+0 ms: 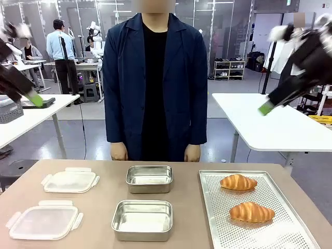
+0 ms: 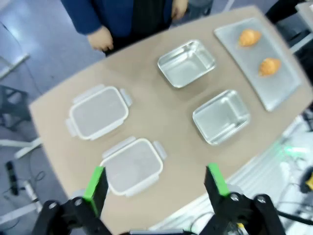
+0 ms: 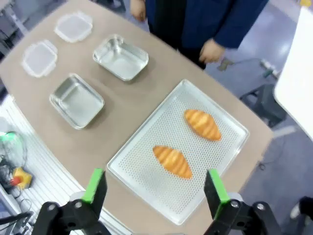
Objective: Place the bread into the airtight container.
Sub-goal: Pick up a Butter Roll and place it into an empty Airtight Container.
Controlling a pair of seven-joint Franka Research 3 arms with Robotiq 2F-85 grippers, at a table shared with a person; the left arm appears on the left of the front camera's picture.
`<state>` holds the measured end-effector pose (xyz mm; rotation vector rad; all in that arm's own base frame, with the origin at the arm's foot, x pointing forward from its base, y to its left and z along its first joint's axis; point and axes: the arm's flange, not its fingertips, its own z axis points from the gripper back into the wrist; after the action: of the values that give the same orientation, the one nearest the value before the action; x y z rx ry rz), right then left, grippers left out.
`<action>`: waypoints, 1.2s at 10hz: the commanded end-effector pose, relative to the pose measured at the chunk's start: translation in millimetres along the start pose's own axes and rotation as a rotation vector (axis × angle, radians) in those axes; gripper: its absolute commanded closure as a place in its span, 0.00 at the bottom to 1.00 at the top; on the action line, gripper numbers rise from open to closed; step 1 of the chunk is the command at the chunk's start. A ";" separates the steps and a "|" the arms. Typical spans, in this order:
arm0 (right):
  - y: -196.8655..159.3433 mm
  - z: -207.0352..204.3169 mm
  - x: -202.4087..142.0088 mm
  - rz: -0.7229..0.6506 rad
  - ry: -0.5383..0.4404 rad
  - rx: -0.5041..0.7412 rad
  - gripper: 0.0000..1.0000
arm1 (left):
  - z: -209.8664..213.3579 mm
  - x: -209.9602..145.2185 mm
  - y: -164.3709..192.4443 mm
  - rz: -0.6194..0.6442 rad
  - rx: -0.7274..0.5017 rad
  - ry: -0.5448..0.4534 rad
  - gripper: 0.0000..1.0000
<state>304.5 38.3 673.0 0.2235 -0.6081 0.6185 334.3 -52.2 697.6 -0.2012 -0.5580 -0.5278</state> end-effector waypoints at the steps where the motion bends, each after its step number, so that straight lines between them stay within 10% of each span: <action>1: -10.3 50.5 -29.0 -0.032 -0.012 0.021 0.00 | 46.9 -14.1 14.5 -0.001 -0.045 0.022 0.00; 6: -33.7 161.5 -135.8 -0.190 -0.118 -0.017 0.00 | 154.9 -113.3 43.9 0.101 0.014 -0.080 0.00; 12: -39.5 167.2 -147.1 -0.238 -0.132 -0.019 0.00 | 167.7 -125.1 49.2 0.137 0.019 -0.110 0.00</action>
<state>161.5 -124.7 718.3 0.3125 -0.6887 0.3592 195.9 96.9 763.0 -0.2531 -0.6508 -0.3565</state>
